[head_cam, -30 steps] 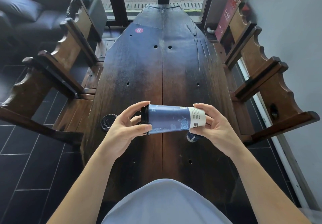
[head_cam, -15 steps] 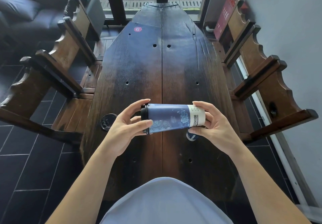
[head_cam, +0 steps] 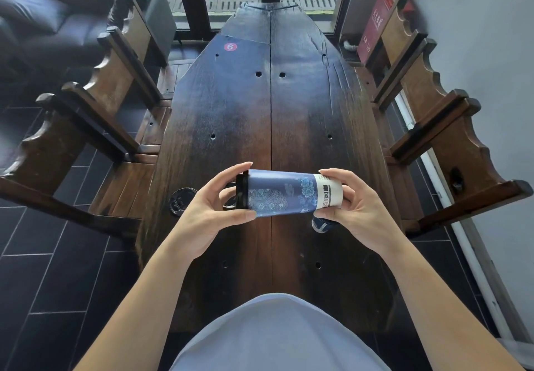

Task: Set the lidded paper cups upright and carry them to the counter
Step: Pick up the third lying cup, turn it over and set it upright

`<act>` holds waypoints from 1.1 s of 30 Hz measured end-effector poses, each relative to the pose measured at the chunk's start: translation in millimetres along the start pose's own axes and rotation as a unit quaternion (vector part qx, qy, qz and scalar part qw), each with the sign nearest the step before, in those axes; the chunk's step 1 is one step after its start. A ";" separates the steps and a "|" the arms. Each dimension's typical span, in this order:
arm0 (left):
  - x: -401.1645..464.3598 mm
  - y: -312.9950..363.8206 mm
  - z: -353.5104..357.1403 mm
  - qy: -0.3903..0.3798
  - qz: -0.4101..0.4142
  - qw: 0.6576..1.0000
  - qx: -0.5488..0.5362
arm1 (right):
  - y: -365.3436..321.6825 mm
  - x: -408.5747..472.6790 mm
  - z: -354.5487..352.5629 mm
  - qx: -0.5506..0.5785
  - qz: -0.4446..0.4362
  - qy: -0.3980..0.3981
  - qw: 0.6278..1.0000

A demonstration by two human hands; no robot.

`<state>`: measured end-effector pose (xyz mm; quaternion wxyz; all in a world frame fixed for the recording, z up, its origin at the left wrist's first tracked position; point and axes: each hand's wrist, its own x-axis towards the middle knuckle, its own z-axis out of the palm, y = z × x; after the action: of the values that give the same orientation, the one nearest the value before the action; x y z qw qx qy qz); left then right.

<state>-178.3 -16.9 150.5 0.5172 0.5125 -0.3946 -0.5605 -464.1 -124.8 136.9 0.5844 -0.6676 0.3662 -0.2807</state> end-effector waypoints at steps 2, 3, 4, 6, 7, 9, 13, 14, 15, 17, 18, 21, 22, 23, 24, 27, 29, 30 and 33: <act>0.9 0.8 0.9 0.006 0.002 1.000 -0.001 | 1.8 -0.3 0.6 0.000 0.000 0.003 1.000; 1.7 1.3 1.8 0.011 -0.001 1.000 -0.008 | 2.5 -0.6 0.9 -0.001 -0.001 0.006 1.000; 2.3 1.5 2.9 0.013 -0.006 1.000 -0.016 | 2.7 -0.9 1.2 -0.001 -0.002 0.009 1.000; 2.7 1.7 4.3 0.007 -0.013 1.000 -0.025 | 1.2 -1.4 1.3 0.002 -0.004 0.013 1.000; 2.3 1.6 4.4 0.001 -0.012 1.000 -0.025 | 0.5 -1.5 0.6 0.003 -0.005 0.014 1.000; 1.6 -0.2 4.1 -0.011 0.001 1.000 -0.012 | -0.8 -2.1 -2.3 0.008 -0.002 0.017 1.000; 2.7 0.0 8.0 -0.013 0.007 1.000 0.004 | 0.3 -4.3 -9.0 0.011 0.009 0.012 1.000; 3.3 1.0 9.7 -0.010 0.005 1.000 -0.001 | 0.6 -4.6 -9.8 0.014 0.011 0.012 1.000; 4.1 1.4 10.9 -0.009 0.002 1.000 -0.008 | 1.0 -5.1 -10.4 0.016 0.011 0.012 1.000; 5.8 1.7 12.7 -0.014 -0.002 1.000 -0.016 | 0.2 -5.6 -11.8 0.015 0.011 0.019 1.000; 6.6 1.5 12.7 -0.020 0.002 1.000 -0.009 | -1.1 -6.1 -12.6 0.020 0.013 0.024 0.999; 7.9 2.2 13.3 -0.035 0.018 0.998 0.039 | -5.9 -8.2 -15.7 0.029 0.019 0.022 0.999; 8.1 2.8 13.5 -0.034 0.021 0.998 0.054 | -6.5 -9.1 -16.8 0.028 0.021 0.019 0.999; 8.5 3.6 13.9 -0.032 0.022 0.997 0.065 | -6.9 -9.8 -17.7 0.028 0.022 0.016 0.999; 9.0 4.7 14.8 -0.029 0.021 0.997 0.067 | -7.5 -10.6 -18.4 0.031 0.022 0.015 0.999; 10.0 6.8 16.5 -0.027 -0.010 0.999 0.039 | -9.6 -12.5 -19.6 0.038 0.013 0.030 0.999; 10.2 7.9 15.0 -0.031 -0.030 0.999 0.031 | -13.3 -13.1 -19.0 0.040 0.009 0.042 0.998; 9.8 8.1 13.7 -0.035 -0.026 0.998 0.037 | -14.6 -13.3 -18.2 0.039 0.011 0.043 0.998; 7.2 6.9 12.8 -0.036 0.017 0.997 0.065 | -14.9 -13.5 -17.1 0.025 0.019 0.033 0.999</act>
<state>-189.2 -26.2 158.1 0.4776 0.5177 -0.4575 -0.5427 -483.1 -122.9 155.0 0.5938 -0.6359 0.3907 -0.3005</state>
